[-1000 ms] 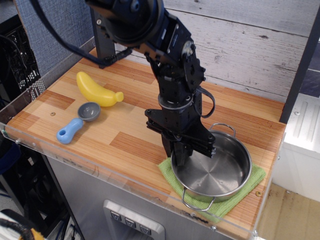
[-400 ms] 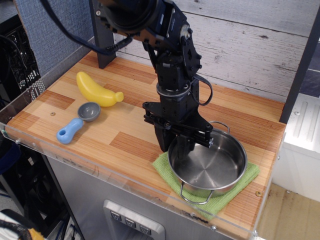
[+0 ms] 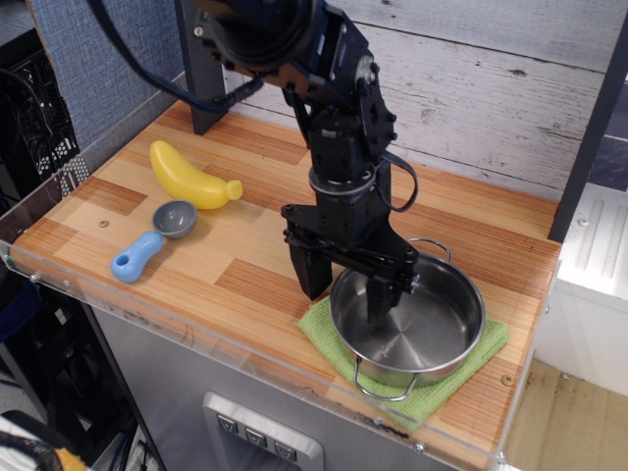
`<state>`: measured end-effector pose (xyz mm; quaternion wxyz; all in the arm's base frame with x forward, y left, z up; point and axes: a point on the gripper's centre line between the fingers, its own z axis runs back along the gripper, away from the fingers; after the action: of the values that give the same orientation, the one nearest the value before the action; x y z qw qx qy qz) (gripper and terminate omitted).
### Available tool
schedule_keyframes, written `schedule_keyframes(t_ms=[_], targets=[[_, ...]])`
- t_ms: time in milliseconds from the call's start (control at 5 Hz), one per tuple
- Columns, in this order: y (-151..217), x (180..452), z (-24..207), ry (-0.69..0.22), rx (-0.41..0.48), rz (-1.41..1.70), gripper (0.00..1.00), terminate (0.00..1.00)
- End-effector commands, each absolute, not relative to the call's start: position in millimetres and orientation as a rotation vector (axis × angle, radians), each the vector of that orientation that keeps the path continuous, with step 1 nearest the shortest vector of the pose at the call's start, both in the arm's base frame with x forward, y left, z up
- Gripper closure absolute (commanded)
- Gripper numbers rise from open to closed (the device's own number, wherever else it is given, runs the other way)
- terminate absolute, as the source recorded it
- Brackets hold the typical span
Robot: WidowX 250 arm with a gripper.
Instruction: Place the vessel near banana.
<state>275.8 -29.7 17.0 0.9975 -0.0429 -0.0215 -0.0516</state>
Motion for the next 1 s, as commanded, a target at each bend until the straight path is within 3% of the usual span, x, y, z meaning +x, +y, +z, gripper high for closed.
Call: schedule_keyframes(t_ms=[0,200,400,800], targets=[[-36.0,288.4,43.1,-0.120,-0.080,-0.116,0.00,0.00],[-35.7,290.8,46.8,-0.135,-0.081,-0.130,0.00,0.00],[-34.2,288.8,43.4,-0.133,-0.065,-0.124,1.00,0.00],[-32.0,290.4,43.0,-0.135,-0.052,-0.124,1.00,0.00]])
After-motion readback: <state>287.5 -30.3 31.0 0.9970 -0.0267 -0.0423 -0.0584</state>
